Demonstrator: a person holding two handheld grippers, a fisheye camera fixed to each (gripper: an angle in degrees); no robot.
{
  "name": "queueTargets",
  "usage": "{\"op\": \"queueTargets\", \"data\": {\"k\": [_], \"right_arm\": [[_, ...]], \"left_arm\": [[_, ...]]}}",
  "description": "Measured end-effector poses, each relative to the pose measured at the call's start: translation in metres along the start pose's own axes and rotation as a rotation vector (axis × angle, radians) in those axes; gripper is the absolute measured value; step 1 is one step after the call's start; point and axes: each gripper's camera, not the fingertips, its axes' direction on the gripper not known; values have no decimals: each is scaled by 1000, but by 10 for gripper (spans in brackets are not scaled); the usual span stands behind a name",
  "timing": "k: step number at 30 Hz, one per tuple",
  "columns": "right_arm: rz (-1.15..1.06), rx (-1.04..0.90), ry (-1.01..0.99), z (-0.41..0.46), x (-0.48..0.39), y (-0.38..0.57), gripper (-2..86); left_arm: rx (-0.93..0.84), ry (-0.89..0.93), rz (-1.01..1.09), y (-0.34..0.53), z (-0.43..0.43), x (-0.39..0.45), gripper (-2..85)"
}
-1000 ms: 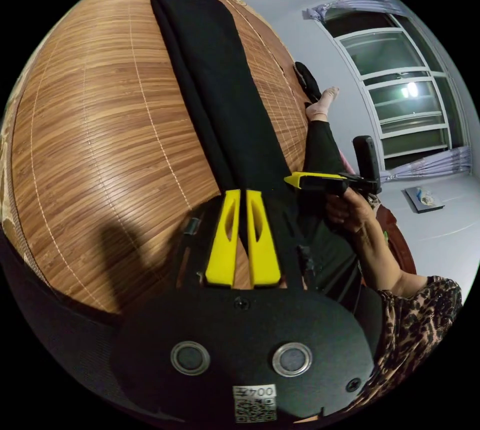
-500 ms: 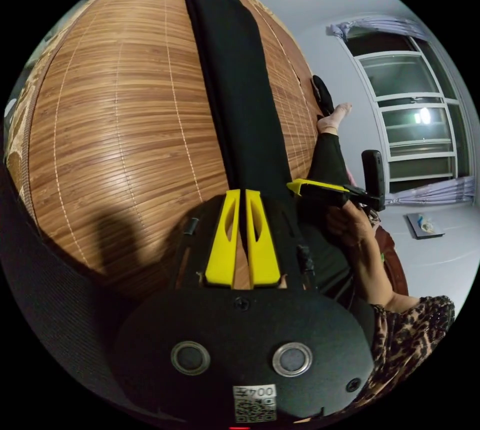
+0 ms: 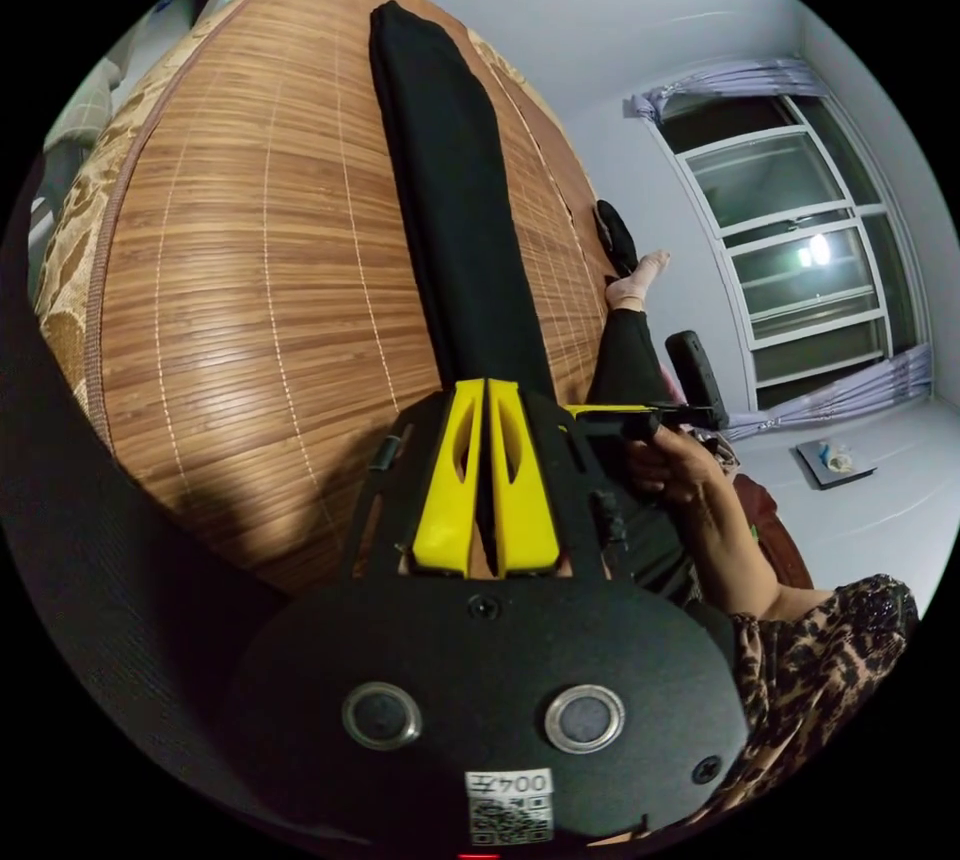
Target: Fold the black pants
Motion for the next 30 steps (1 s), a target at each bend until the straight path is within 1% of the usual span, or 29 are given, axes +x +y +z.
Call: {"op": "queueTargets", "data": {"k": [3,6,13,18,20,22,24,25,26,27,28,30], "right_arm": [[5,-25,40,-6,1,-17,80],[-43,-85,-16,-4,-1,-34,51],[-116,-121,83,-12,-15,-60,43],[-206,-258,134,-12,-28,-73,50],[-226,-258,129,-24,-27,-80,54],[-232,-166,47,-52,-20,-89,66],[-227,46,-151,-100,1,-107,101],[-212,114,-208,-113,10,-112,110],[-166,229,-336,-137,30,-124,127],[-130,328,-460,-159,50,-137,124],[-108,380,-513,-169,60,-144,122],[-25,528,-714,-203,100,-175,118]], "left_arm": [[14,-4,7,-4,0,3,5],[26,-12,11,-8,0,6,4],[55,-40,23,-20,-1,15,5],[94,-107,55,-44,3,25,14],[116,-135,79,-61,4,29,20],[133,-159,100,-83,8,33,27],[184,-189,142,-118,14,40,39],[201,-190,155,-126,17,42,42],[237,-191,176,-144,23,45,52],[260,-196,190,-162,31,47,63],[266,-201,196,-171,36,48,66],[254,-255,217,-207,60,48,73]]}}
